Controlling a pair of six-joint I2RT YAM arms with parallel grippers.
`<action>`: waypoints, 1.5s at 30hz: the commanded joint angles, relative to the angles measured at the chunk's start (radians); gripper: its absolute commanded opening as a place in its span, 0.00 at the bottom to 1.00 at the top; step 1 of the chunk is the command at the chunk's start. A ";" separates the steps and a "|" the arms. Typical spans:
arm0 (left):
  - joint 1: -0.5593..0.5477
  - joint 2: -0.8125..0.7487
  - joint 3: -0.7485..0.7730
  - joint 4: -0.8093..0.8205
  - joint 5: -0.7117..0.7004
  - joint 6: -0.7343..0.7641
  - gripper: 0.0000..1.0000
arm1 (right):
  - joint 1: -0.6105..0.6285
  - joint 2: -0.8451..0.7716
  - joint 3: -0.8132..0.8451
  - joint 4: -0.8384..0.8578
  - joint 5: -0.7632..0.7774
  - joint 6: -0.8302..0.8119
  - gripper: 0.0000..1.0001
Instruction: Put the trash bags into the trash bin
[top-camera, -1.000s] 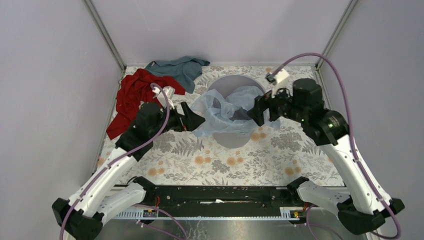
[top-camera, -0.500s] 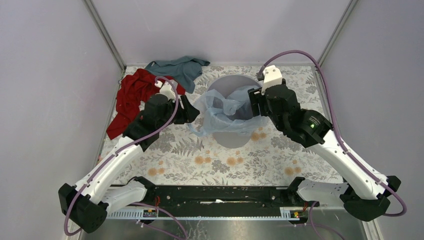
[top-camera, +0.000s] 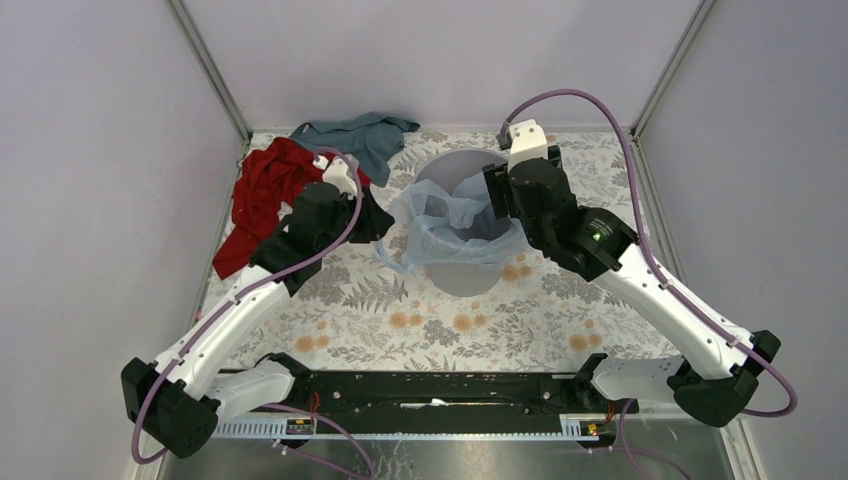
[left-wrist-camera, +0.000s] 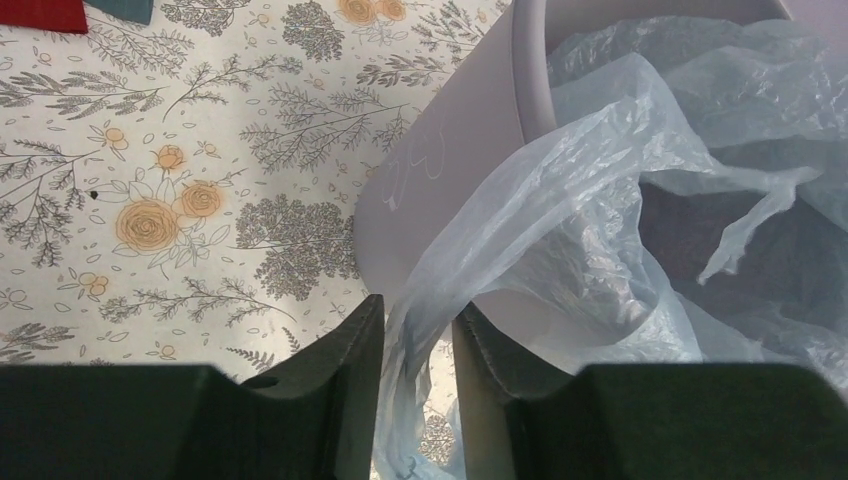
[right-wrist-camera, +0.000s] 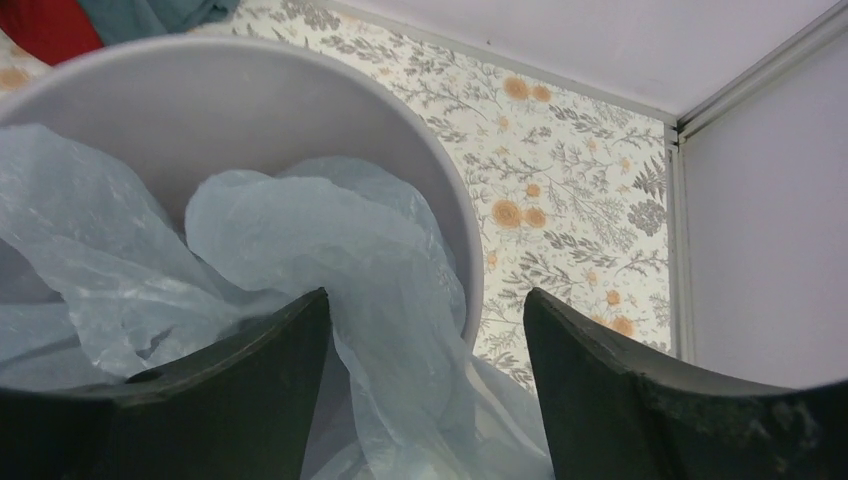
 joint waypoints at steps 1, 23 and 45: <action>0.017 0.011 0.043 0.015 0.026 0.018 0.33 | 0.006 -0.049 -0.037 0.002 -0.003 -0.050 0.78; 0.068 0.105 0.090 0.143 0.029 -0.007 0.00 | -0.345 0.241 0.160 0.105 -0.253 -0.010 0.04; 0.110 0.248 -0.048 0.339 -0.013 -0.192 0.00 | -0.455 0.457 0.302 0.139 -0.550 0.076 0.14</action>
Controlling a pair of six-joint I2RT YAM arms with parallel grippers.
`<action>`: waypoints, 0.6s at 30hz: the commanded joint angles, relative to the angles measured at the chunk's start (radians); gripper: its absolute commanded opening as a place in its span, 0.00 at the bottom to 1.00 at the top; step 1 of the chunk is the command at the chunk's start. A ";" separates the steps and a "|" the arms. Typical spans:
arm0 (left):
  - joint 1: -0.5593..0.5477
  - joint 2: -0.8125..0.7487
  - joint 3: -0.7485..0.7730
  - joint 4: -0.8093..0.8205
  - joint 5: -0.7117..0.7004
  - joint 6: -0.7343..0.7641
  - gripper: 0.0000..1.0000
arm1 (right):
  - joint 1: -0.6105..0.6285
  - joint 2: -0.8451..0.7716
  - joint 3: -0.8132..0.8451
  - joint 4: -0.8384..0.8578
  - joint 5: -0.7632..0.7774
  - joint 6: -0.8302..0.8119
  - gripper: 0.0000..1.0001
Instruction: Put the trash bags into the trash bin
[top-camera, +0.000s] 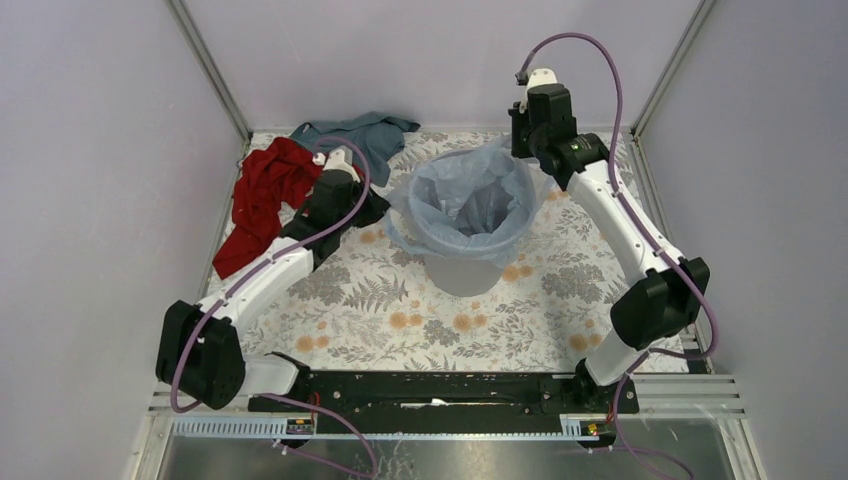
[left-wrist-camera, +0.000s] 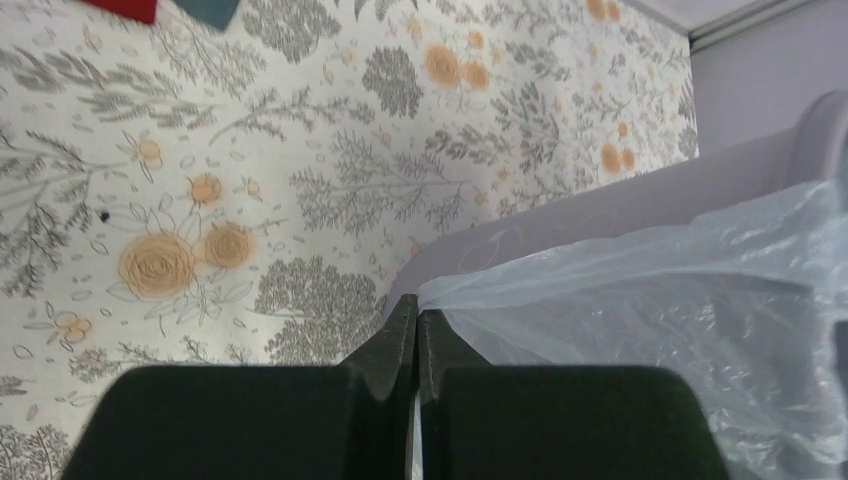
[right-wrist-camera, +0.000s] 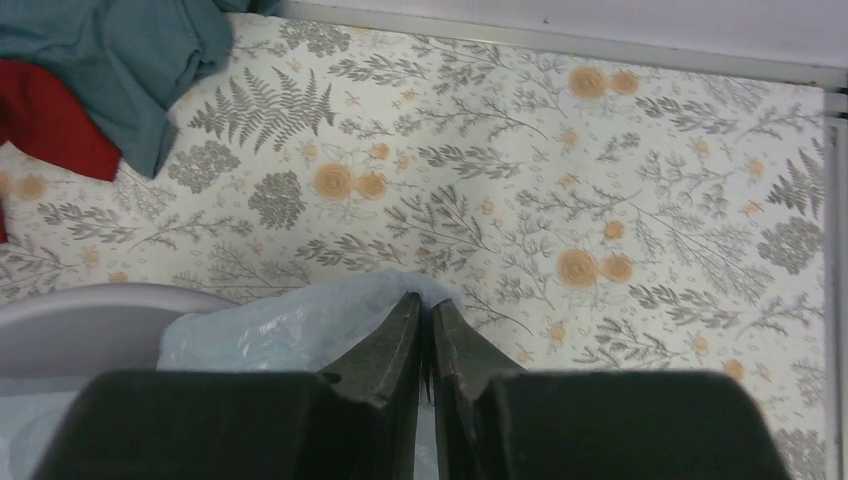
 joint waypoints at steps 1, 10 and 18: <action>0.006 -0.017 -0.049 0.098 0.067 -0.022 0.00 | -0.011 0.048 0.060 0.052 -0.072 0.025 0.14; 0.009 -0.125 0.015 0.139 0.056 -0.002 0.00 | -0.109 0.035 -0.116 0.094 -0.109 0.092 0.12; 0.013 0.050 -0.038 0.184 0.129 -0.083 0.00 | -0.110 -0.082 -0.259 0.107 -0.164 0.136 0.15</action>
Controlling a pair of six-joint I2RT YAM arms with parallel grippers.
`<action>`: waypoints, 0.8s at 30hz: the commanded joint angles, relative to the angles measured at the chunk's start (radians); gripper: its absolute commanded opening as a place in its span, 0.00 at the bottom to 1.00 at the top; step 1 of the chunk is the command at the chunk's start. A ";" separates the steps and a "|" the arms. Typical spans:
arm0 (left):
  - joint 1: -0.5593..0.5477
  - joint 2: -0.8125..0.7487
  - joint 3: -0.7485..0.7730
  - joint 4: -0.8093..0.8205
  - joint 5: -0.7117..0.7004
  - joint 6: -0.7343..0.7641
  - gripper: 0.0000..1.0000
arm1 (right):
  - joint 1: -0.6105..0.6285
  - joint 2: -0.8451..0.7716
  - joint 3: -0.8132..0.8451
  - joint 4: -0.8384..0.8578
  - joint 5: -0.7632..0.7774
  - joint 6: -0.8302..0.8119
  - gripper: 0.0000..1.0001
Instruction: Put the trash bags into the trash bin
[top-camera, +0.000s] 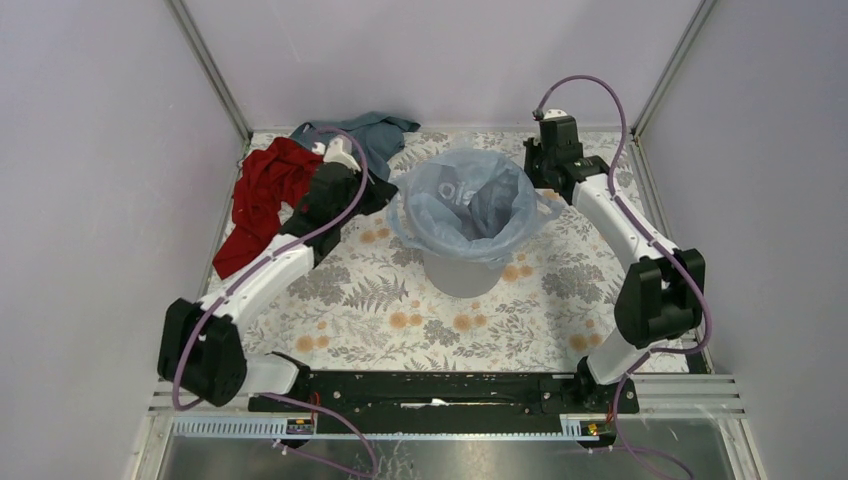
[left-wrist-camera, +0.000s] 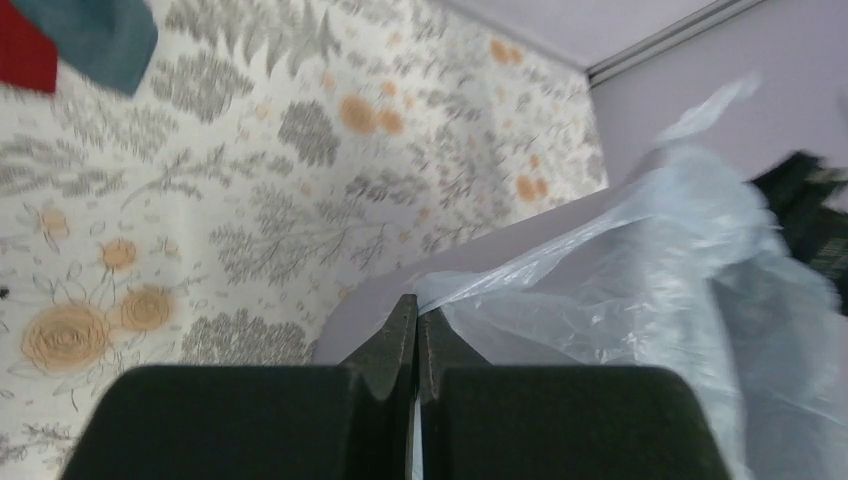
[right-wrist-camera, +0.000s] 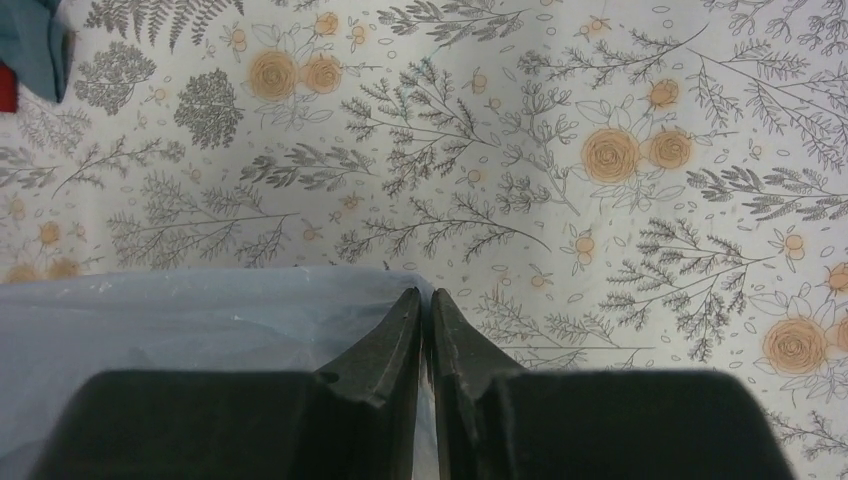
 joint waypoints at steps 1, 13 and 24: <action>0.010 0.075 -0.073 0.070 0.044 -0.055 0.00 | 0.001 -0.111 -0.017 0.024 -0.034 0.031 0.16; 0.012 0.030 -0.133 0.006 0.081 -0.043 0.00 | -0.046 -0.161 -0.212 0.147 -0.111 0.132 0.19; 0.012 0.070 -0.261 0.053 0.141 -0.075 0.00 | -0.048 -0.166 -0.350 0.199 -0.234 0.169 0.23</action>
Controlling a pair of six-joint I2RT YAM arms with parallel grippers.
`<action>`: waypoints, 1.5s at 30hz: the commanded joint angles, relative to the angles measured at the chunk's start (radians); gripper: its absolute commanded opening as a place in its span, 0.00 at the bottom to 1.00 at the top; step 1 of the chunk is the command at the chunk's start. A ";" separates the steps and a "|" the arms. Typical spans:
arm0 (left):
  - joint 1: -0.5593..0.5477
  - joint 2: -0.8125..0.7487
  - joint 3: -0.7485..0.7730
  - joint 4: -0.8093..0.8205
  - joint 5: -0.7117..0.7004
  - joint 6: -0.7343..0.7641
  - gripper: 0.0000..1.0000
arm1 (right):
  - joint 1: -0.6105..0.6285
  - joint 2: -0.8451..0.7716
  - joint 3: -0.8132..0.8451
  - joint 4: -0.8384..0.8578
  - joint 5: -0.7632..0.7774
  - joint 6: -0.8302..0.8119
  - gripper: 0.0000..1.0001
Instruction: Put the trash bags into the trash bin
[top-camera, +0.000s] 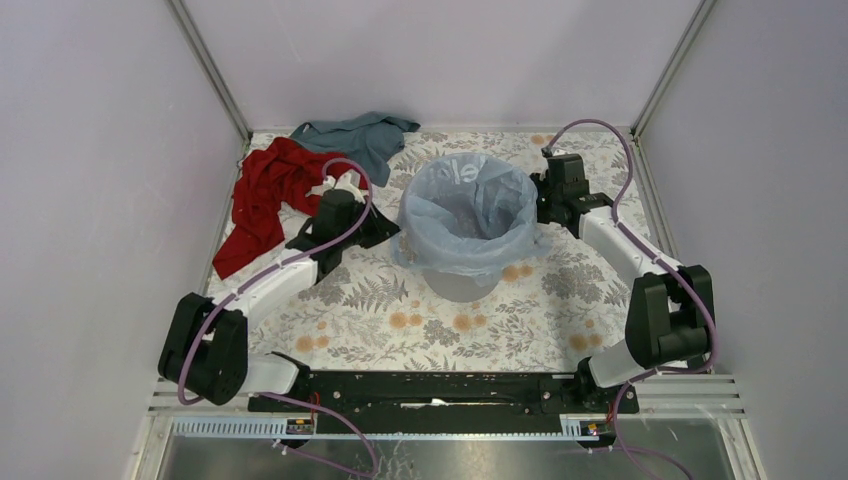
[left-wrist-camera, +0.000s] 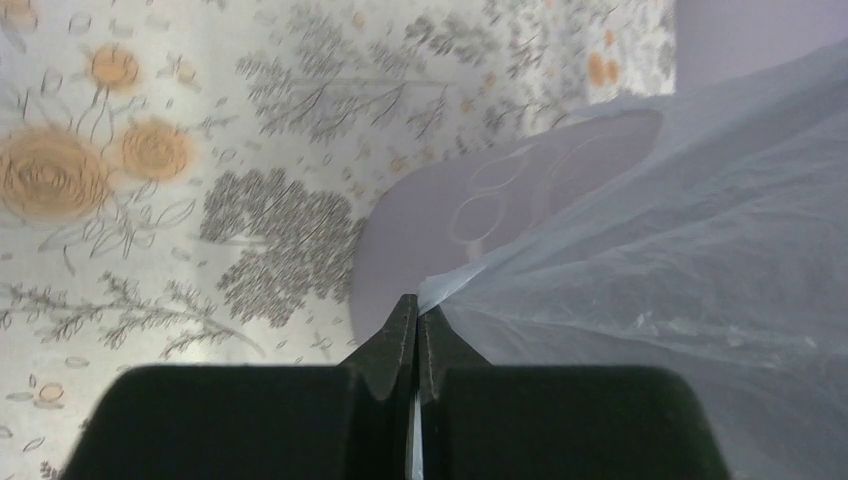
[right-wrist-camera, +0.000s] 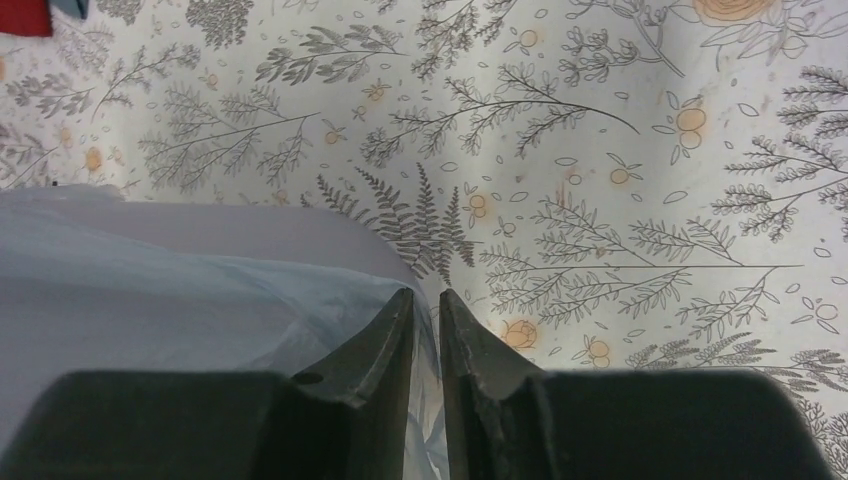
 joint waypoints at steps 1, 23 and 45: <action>0.006 0.039 -0.108 0.063 0.028 -0.035 0.00 | -0.003 -0.032 0.024 0.016 -0.046 -0.008 0.24; -0.052 0.007 -0.215 0.092 0.020 -0.065 0.00 | -0.003 -0.004 -0.269 0.264 0.001 0.057 0.32; -0.072 -0.039 -0.188 0.017 -0.046 0.000 0.09 | -0.011 -0.274 -0.222 -0.089 0.293 0.066 0.67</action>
